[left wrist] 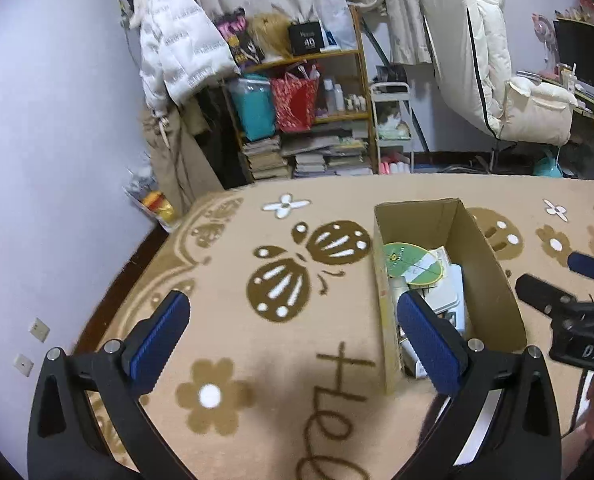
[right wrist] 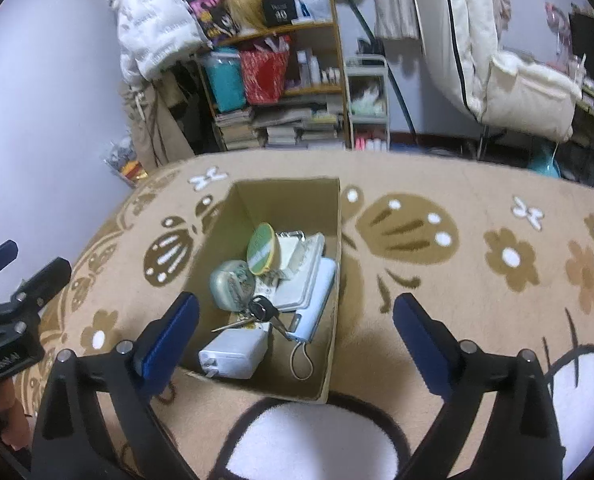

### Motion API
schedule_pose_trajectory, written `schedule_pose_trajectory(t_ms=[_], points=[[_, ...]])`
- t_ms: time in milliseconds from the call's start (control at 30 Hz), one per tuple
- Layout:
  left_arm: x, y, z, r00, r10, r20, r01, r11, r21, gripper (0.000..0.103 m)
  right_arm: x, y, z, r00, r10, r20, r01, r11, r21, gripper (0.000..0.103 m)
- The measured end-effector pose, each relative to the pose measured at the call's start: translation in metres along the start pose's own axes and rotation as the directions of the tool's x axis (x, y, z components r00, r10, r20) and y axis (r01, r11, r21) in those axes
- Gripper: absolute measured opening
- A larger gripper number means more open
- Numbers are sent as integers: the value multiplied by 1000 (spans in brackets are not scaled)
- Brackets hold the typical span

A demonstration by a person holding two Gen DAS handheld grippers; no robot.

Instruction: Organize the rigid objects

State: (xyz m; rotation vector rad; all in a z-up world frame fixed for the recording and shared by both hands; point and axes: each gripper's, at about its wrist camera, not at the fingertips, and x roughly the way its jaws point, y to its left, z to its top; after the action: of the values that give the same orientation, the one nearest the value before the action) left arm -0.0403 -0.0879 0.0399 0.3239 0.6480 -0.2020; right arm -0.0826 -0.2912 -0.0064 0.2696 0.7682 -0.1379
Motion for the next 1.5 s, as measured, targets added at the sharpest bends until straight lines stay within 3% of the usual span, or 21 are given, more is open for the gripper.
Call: schedule_pose_trajectory(t_ms=[267, 600, 1033, 1500], points=[[-49, 14, -12, 993, 56, 101, -54, 998, -22, 103, -30, 18, -8, 997, 34, 73, -31, 998, -46, 103], [-79, 24, -27, 986, 28, 164, -21, 999, -49, 103, -50, 23, -22, 990, 48, 131, -40, 998, -57, 103], [-69, 37, -33, 993, 53, 105, -42, 994, -100, 103, -54, 26, -31, 989, 63, 132, -54, 996, -71, 103], [-65, 34, -34, 994, 66, 92, -58, 994, -91, 103, -52, 26, -30, 987, 77, 140, -67, 995, -78, 103]])
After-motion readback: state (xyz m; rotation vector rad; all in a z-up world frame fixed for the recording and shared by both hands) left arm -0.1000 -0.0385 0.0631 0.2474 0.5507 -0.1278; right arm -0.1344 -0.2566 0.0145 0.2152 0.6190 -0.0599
